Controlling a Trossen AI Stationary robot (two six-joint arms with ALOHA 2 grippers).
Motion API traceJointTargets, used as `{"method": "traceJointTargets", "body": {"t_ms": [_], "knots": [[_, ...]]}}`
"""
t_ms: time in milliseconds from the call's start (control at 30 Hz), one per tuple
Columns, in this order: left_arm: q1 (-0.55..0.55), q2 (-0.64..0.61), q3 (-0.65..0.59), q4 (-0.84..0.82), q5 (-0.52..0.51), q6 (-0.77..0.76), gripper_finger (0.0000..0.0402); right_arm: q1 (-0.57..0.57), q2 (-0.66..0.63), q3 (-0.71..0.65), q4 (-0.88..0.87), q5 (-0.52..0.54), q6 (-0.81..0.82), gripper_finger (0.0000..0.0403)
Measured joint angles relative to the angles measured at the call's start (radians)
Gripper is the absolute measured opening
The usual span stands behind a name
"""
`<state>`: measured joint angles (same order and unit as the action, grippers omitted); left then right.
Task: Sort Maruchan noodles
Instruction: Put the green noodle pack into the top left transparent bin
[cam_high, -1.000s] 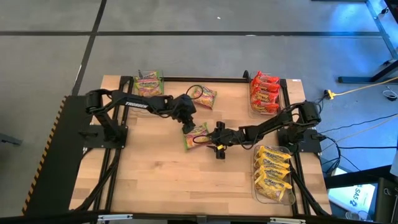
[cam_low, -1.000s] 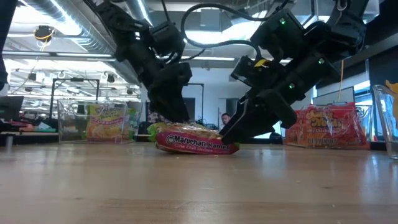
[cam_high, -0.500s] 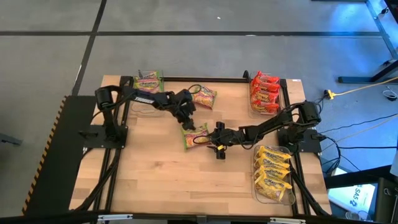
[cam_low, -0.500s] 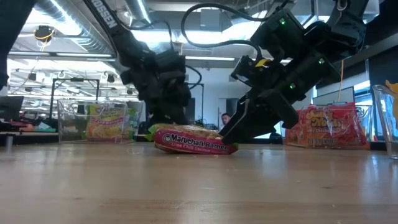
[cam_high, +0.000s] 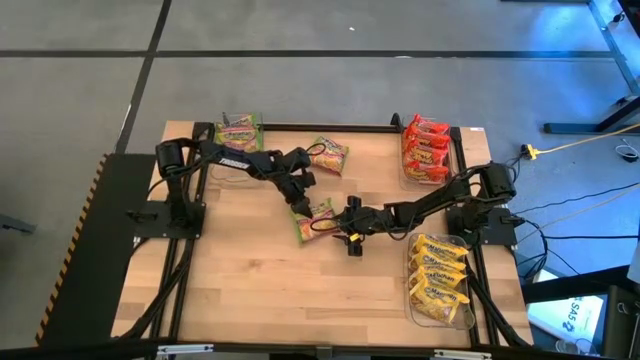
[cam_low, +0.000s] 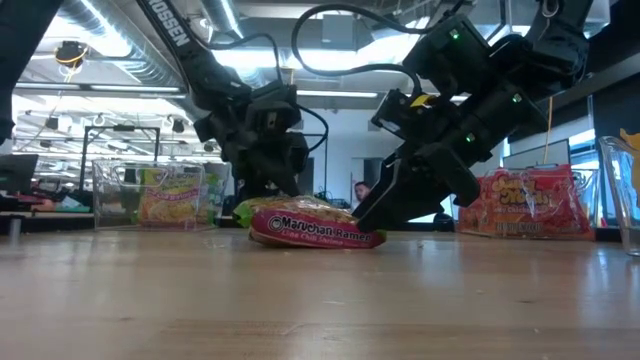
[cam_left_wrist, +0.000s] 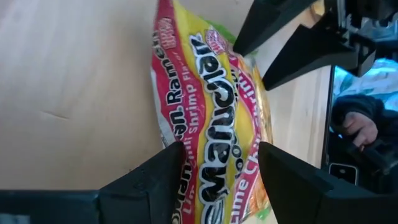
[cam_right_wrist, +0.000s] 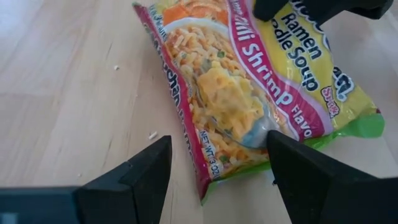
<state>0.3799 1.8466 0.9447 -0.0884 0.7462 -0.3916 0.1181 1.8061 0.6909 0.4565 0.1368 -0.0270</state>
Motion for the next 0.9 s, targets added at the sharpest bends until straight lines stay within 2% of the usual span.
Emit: {"method": "traceJointTargets", "body": {"t_ms": [133,367,667,833,900], "knots": [[-0.019,0.000,0.000,-0.001,-0.034,0.002,0.0184,0.000,0.000,0.000,0.003,-0.001,0.000,0.0243],[-0.048,0.000,0.000,0.002,-0.095,0.037,0.0109,0.000,0.000,0.000,0.004,0.005,0.000,0.0243],[-0.094,-0.020,0.003,0.003,-0.109,0.212,0.0014,0.001,-0.098,-0.001,-0.096,0.006,0.000,0.0243],[-0.121,-0.062,0.007,-0.015,-0.161,0.261,0.0005,0.001,-0.204,-0.001,-0.230,0.003,0.031,0.0243],[-0.134,-0.095,0.007,-0.047,-0.212,0.280,0.0002,0.007,-0.242,-0.001,-0.276,-0.007,0.051,0.0243]]}}
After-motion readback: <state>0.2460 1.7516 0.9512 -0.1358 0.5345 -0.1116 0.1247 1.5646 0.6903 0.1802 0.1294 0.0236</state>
